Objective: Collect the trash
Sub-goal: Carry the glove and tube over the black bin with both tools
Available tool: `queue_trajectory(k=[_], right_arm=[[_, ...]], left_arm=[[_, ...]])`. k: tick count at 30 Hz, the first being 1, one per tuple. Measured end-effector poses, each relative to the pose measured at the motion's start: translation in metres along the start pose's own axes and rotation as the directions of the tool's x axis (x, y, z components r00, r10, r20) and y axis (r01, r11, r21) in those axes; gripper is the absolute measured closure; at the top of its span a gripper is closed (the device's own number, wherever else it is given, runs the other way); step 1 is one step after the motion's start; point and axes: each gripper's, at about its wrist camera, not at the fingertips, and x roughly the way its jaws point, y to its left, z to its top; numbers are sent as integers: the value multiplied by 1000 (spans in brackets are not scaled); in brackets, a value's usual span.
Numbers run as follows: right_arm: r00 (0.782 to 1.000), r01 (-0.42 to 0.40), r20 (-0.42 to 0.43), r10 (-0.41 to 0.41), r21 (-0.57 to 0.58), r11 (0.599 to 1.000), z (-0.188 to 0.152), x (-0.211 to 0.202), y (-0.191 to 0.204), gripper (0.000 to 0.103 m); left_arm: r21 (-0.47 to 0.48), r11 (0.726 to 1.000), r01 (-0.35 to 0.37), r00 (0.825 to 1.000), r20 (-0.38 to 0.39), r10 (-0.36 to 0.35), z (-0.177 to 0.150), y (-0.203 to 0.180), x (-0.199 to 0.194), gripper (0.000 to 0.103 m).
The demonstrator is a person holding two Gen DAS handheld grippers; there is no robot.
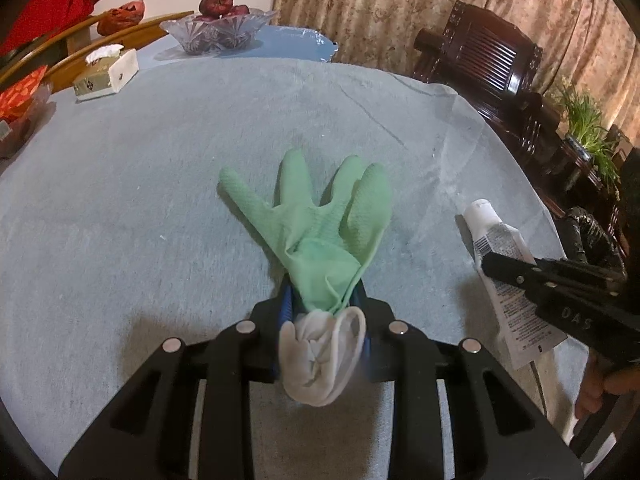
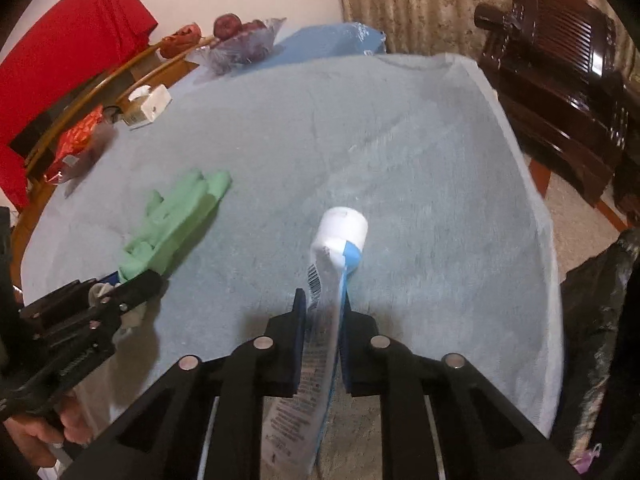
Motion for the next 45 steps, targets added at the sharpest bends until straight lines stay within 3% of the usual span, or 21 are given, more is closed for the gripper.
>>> queue_trajectory(k=[1, 4, 15, 27, 45], right_arm=[[1000, 1, 0, -1, 3, 1000, 0, 1, 1, 88], [1000, 4, 9, -4, -19, 1000, 1, -1, 7, 101], [992, 5, 126, 0, -40, 999, 9, -47, 7, 101], [970, 7, 243, -5, -9, 1000, 10, -116, -6, 101], [924, 110, 359, -132, 80, 991, -30, -213, -71, 101]], left_arm=[[5, 1000, -3, 1000, -1, 3, 0, -1, 1, 74], [15, 1000, -9, 1000, -1, 9, 2, -4, 5, 73], [33, 999, 22, 995, 99, -25, 9, -26, -32, 77], [73, 994, 78, 983, 158, -89, 18, -67, -75, 77], [230, 952, 202, 955, 167, -243, 9, -173, -108, 77]])
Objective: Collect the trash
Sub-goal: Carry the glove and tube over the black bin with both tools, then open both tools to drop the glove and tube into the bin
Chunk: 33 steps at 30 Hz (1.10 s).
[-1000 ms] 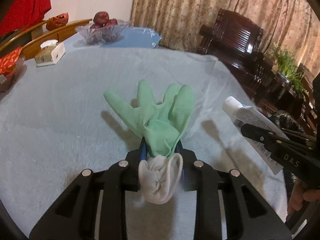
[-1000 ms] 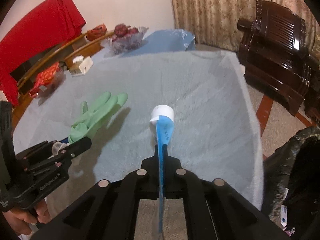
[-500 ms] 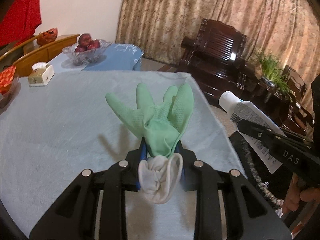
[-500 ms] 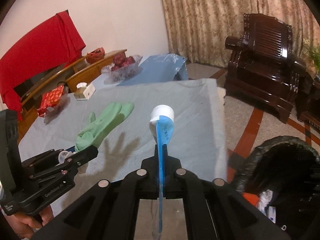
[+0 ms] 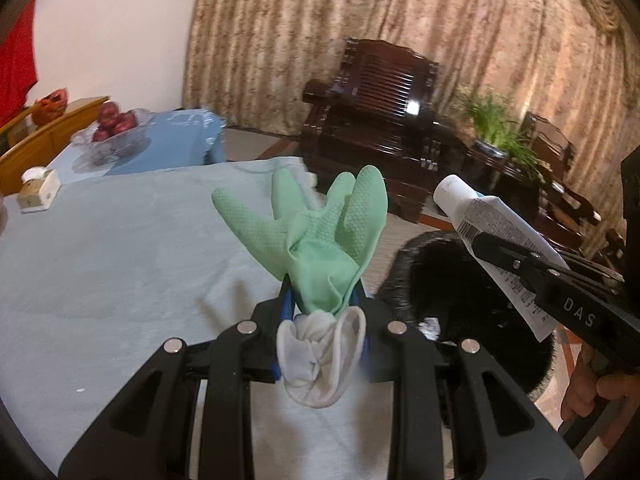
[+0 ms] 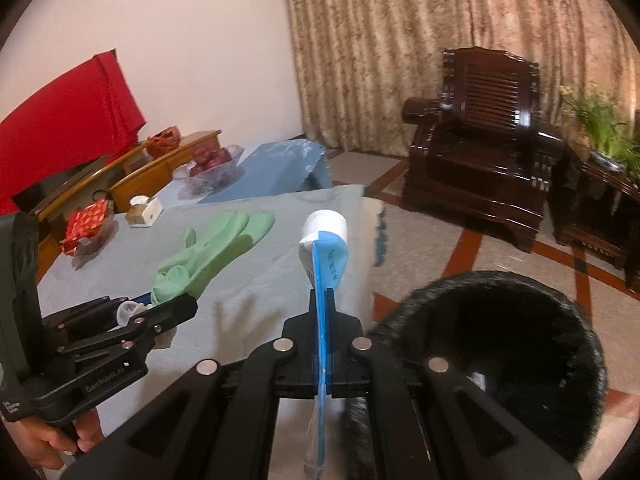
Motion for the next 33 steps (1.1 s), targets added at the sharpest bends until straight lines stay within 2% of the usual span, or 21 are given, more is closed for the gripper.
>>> queue_trajectory(k=[9, 17, 24, 33], right_arm=[[993, 113, 15, -115, 82, 990, -21, -38, -65, 101], [979, 198, 9, -202, 149, 969, -40, -59, -115, 101], [971, 238, -28, -237, 194, 952, -59, -62, -148, 101], [967, 255, -70, -246, 225, 940, -77, -49, -172, 101]], left_arm=[[91, 990, 104, 995, -18, -102, -2, -64, 21, 77], [149, 972, 184, 982, -63, -177, -11, -113, 50, 77], [186, 956, 228, 972, -102, -212, -19, -146, 80, 77], [185, 948, 259, 962, -132, -237, -27, -160, 111, 76]])
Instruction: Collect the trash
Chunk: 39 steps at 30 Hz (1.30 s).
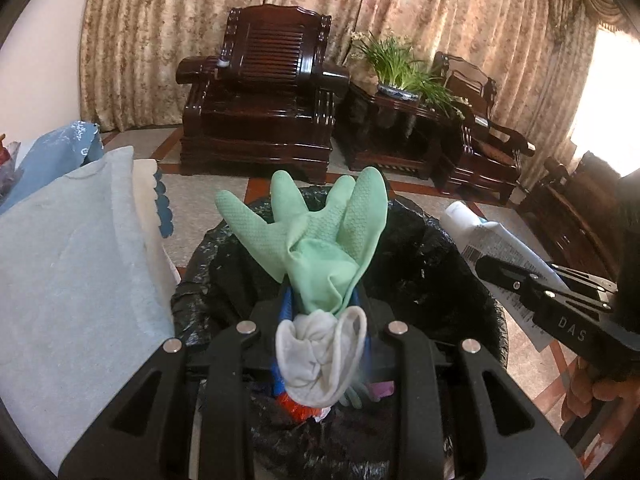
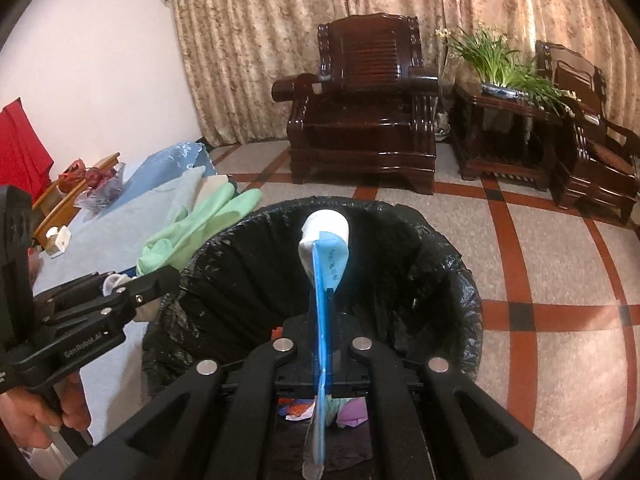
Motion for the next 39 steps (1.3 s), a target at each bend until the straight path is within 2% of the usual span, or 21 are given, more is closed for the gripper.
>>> queue_trajectory(k=[5, 8, 10, 11, 12, 13, 15, 16, 18, 21, 28, 39], right_arm=[[1000, 0, 0, 0, -5, 1000, 0, 5, -3, 101], [1000, 7, -6, -7, -14, 1000, 1, 9, -4, 100], [1000, 19, -7, -19, -12, 1000, 1, 11, -5, 95], [1000, 20, -7, -20, -10, 1000, 1, 11, -5, 90], [1000, 27, -6, -27, -8, 1000, 0, 11, -5, 79], [999, 33, -3, -33, -6, 999, 0, 10, -6, 74], [999, 47, 4, -47, -5, 999, 1, 8, -6, 53], [999, 54, 9, -54, -5, 999, 1, 5, -6, 38], [997, 71, 22, -71, -1, 997, 0, 0, -4, 21], [995, 89, 41, -89, -1, 996, 1, -7, -1, 7], [996, 69, 54, -69, 2, 998, 7, -22, 8, 6], [995, 25, 99, -19, -61, 998, 14, -64, 46, 6]], left_arm=[[-7, 1000, 9, 1000, -1, -9, 3, 4, 4, 75], [-12, 1000, 4, 1000, 0, -4, 4, 3, 5, 70], [-15, 1000, 3, 1000, 8, -3, 7, 3, 5, 58], [-13, 1000, 0, 1000, 14, 0, 8, 3, 4, 56], [-10, 1000, -2, 1000, 19, 2, 8, 3, 3, 51], [-8, 1000, -3, 1000, 22, 3, 9, 3, 2, 46], [-7, 1000, -11, 999, 35, 11, 12, 6, -2, 39], [-8, 1000, -13, 999, 40, 13, 13, 7, -4, 35], [-15, 1000, -26, 998, 50, 26, 14, 10, -10, 28], [-29, 999, -42, 997, 64, 44, 15, 17, -22, 19], [-56, 995, -78, 994, 77, 82, 12, 28, -54, 9], [-99, 985, -141, 984, 100, 151, 3, 33, -117, 7]])
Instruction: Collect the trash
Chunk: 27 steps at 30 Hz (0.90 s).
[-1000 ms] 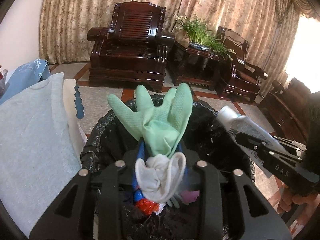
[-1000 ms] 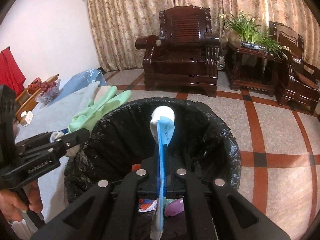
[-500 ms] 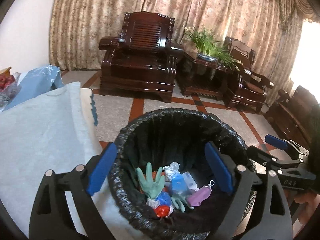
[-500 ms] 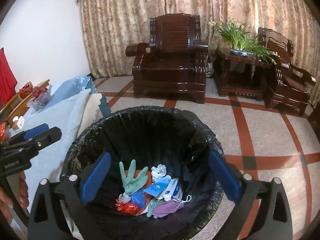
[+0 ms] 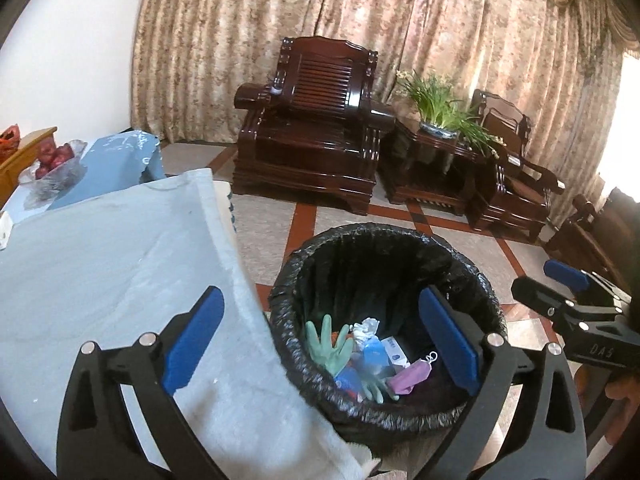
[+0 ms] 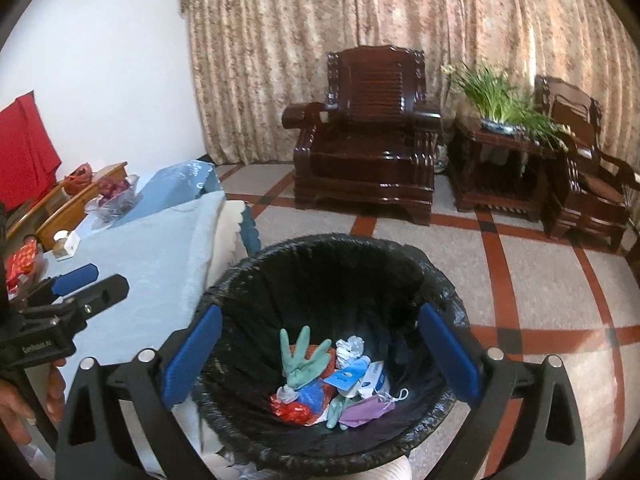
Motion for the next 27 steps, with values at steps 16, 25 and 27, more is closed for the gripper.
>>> queue_trajectory(k=[16, 25, 27], right_arm=[[996, -51, 74, 57, -81, 995, 16, -44, 41, 6], [992, -70, 93, 80, -106, 992, 22, -54, 50, 6], [992, -73, 97, 84, -110, 991, 22, -56, 52, 6]], left_arm=[[5, 997, -75, 995, 70, 74, 11, 3, -65, 6], [1, 997, -73, 994, 85, 73, 16, 4, -80, 6], [-1, 997, -74, 993, 90, 74, 18, 4, -83, 6]])
